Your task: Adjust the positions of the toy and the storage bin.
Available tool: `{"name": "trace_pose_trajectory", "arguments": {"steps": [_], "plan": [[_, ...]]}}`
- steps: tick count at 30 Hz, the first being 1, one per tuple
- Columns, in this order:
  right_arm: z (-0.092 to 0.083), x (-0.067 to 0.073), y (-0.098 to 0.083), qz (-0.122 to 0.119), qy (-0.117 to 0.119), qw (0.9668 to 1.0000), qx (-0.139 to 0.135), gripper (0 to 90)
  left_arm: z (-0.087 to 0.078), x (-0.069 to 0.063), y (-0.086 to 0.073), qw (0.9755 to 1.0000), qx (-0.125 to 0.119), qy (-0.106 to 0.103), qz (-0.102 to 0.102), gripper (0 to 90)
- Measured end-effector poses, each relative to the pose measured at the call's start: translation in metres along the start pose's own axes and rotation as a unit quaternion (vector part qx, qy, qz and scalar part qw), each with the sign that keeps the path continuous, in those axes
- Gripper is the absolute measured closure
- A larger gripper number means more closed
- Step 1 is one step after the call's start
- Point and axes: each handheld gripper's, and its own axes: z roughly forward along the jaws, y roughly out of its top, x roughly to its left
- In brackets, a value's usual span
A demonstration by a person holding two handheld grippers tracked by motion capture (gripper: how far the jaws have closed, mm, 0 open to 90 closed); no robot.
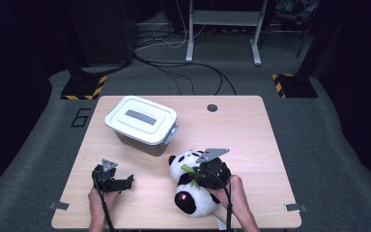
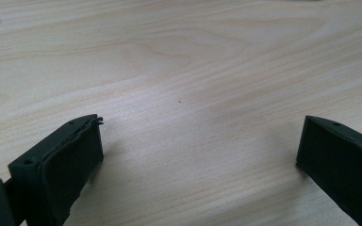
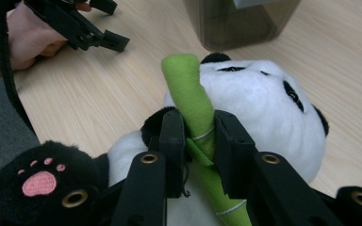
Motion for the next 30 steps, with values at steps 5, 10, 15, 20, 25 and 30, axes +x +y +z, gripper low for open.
{"name": "trace_pose_trajectory", "arguments": {"steps": [5, 10, 15, 20, 25, 30], "plan": [[0.001, 0.006, 0.006, -0.034, 0.007, 0.9994, -0.005, 74.6, 0.000, 0.000, 0.000, 1.0000, 0.000, 0.001, 0.001, 0.4], [0.008, 0.011, 0.001, -0.057, -0.020, 0.9980, 0.018, 72.3, 0.000, 0.000, 0.000, 1.0000, 0.001, 0.000, 0.000, 0.4], [0.002, 0.007, -0.012, -0.019, -0.035, 0.9991, 0.013, 45.2, 0.000, 0.000, 0.000, 1.0000, 0.001, 0.000, 0.000, 0.4], [-0.029, 0.002, -0.030, 0.052, -0.066, 0.9965, 0.001, 25.1, 0.000, 0.000, 0.000, 1.0000, 0.001, 0.000, -0.001, 0.4], [-0.039, 0.001, -0.049, 0.076, -0.069, 0.9946, 0.014, 20.8, 0.000, 0.000, 0.000, 1.0000, 0.000, 0.001, 0.000, 0.4], [-0.037, 0.001, -0.065, 0.099, -0.049, 0.9932, 0.038, 41.4, 0.000, 0.000, 0.000, 1.0000, 0.001, 0.001, 0.000, 0.4]]}}
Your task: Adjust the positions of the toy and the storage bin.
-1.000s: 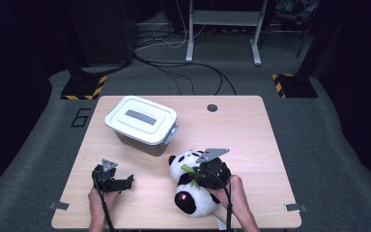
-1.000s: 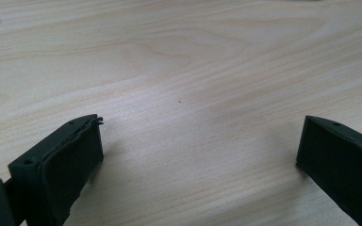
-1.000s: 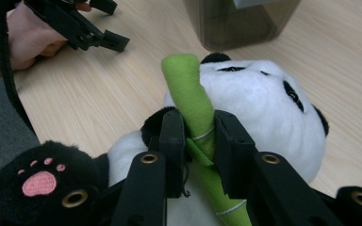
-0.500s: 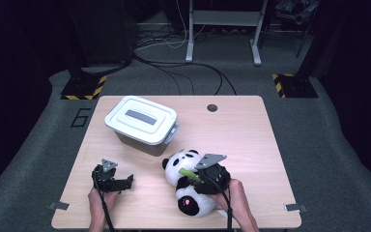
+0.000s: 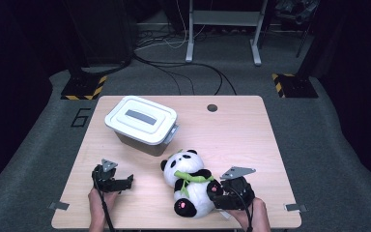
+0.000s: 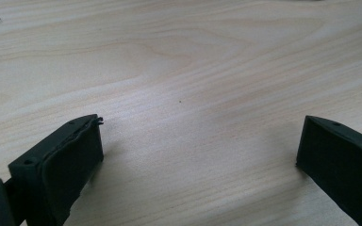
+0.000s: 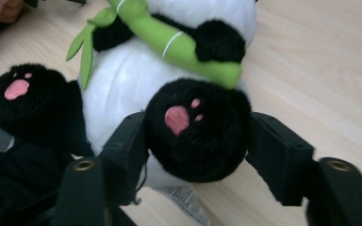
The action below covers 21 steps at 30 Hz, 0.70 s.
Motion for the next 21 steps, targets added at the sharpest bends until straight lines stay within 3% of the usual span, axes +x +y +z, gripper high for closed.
{"name": "trace_pose_trajectory", "arguments": {"steps": [7, 10, 16, 21], "plan": [[0.003, -0.008, -0.010, 0.009, -0.006, 0.9997, -0.020, 62.4, 0.000, 0.000, 0.000, 1.0000, 0.000, 0.000, 0.000, 0.4], [0.002, -0.013, -0.010, -0.012, -0.008, 0.9996, -0.025, 66.3, 0.000, 0.000, 0.000, 1.0000, 0.000, 0.000, 0.000, 0.4], [-0.001, -0.022, 0.000, -0.038, -0.024, 0.9989, -0.011, 65.8, 0.000, 0.000, 0.000, 1.0000, 0.000, 0.000, -0.001, 0.4], [0.002, -0.037, 0.014, -0.035, -0.032, 0.9989, 0.005, 59.4, 0.000, 0.000, 0.000, 1.0000, 0.000, -0.001, -0.001, 0.4]]}}
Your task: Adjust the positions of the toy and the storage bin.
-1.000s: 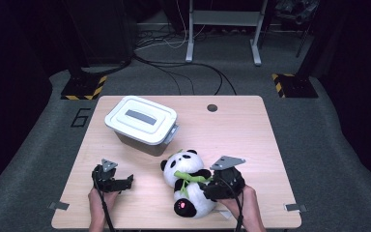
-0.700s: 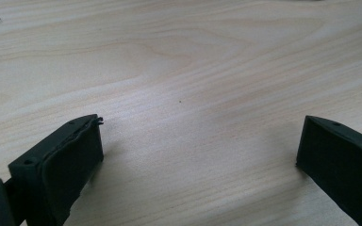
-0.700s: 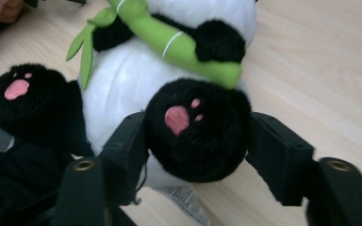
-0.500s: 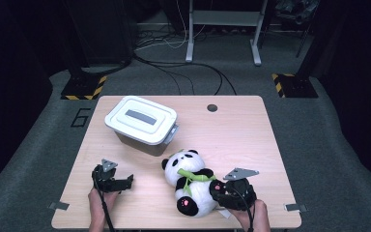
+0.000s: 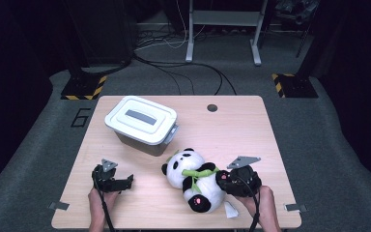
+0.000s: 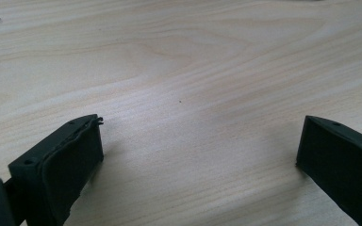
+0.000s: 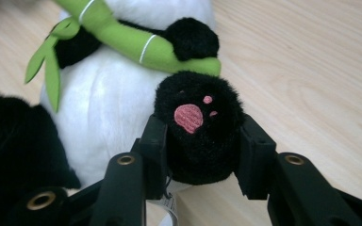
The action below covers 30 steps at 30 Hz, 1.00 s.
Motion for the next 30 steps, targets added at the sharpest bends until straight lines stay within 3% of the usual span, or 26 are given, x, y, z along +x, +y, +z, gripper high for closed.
{"name": "trace_pose_trajectory", "arguments": {"steps": [6, 11, 14, 17, 21, 26, 28, 30], "plan": [[0.005, -0.011, 0.010, 0.015, -0.024, 0.9996, 0.002, 55.5, 0.000, 0.000, 0.000, 1.0000, -0.001, 0.000, -0.001, 0.5], [0.012, -0.018, 0.009, 0.041, -0.047, 0.9980, -0.007, 45.8, 0.000, 0.000, 0.000, 1.0000, 0.000, 0.000, -0.001, 0.7], [0.016, -0.019, 0.003, 0.049, -0.041, 0.9979, -0.012, 32.0, 0.000, 0.000, 0.000, 1.0000, 0.000, 0.000, -0.001, 0.9], [0.011, -0.021, -0.006, 0.060, -0.024, 0.9972, -0.039, 21.9, 0.000, 0.000, 0.000, 1.0000, 0.000, 0.000, 0.000, 0.8], [0.001, -0.024, -0.019, 0.074, -0.009, 0.9943, -0.076, 18.0, 0.000, 0.000, 0.000, 1.0000, 0.000, 0.000, -0.001, 0.8], [-0.003, -0.022, -0.027, 0.077, -0.009, 0.9936, -0.082, 18.8, 0.000, -0.002, 0.001, 1.0000, -0.002, -0.005, 0.007, 1.6], [-0.003, -0.021, -0.027, 0.082, -0.010, 0.9932, -0.083, 18.2, -0.001, -0.006, 0.001, 0.9998, -0.002, -0.016, 0.010, 2.6], [-0.003, -0.020, -0.028, 0.082, -0.011, 0.9932, -0.083, 17.9, -0.002, -0.015, 0.002, 0.9991, -0.008, -0.040, 0.013, 3.5]]}}
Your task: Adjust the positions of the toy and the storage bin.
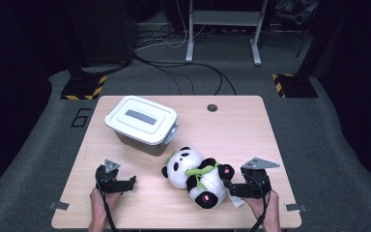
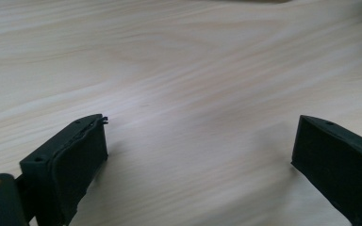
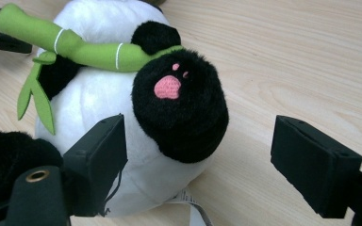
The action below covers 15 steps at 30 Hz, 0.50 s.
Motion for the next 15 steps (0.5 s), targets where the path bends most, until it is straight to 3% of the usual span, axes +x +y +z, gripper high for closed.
{"name": "trace_pose_trajectory", "arguments": {"steps": [3, 5, 7, 14, 15], "plan": [[0.000, 0.000, -0.003, -0.003, 0.000, 1.0000, 0.000, 16.9, -0.003, -0.019, 0.006, 0.9992, -0.009, -0.033, 0.022, 5.7], [-0.001, -0.001, -0.005, -0.002, -0.002, 1.0000, -0.002, 16.3, -0.005, -0.031, 0.011, 0.9973, -0.016, -0.062, 0.035, 7.5], [-0.003, -0.003, -0.010, 0.000, -0.005, 1.0000, -0.003, 15.9, -0.007, -0.043, 0.016, 0.9944, -0.026, -0.094, 0.040, 8.8], [-0.006, -0.013, -0.029, 0.007, -0.028, 0.9995, -0.014, 15.5, -0.004, -0.066, 0.026, 0.9856, -0.040, -0.150, 0.066, 13.6], [-0.005, -0.017, -0.033, 0.008, -0.033, 0.9994, -0.011, 15.5, -0.004, -0.069, 0.029, 0.9830, -0.044, -0.163, 0.071, 14.2]]}}
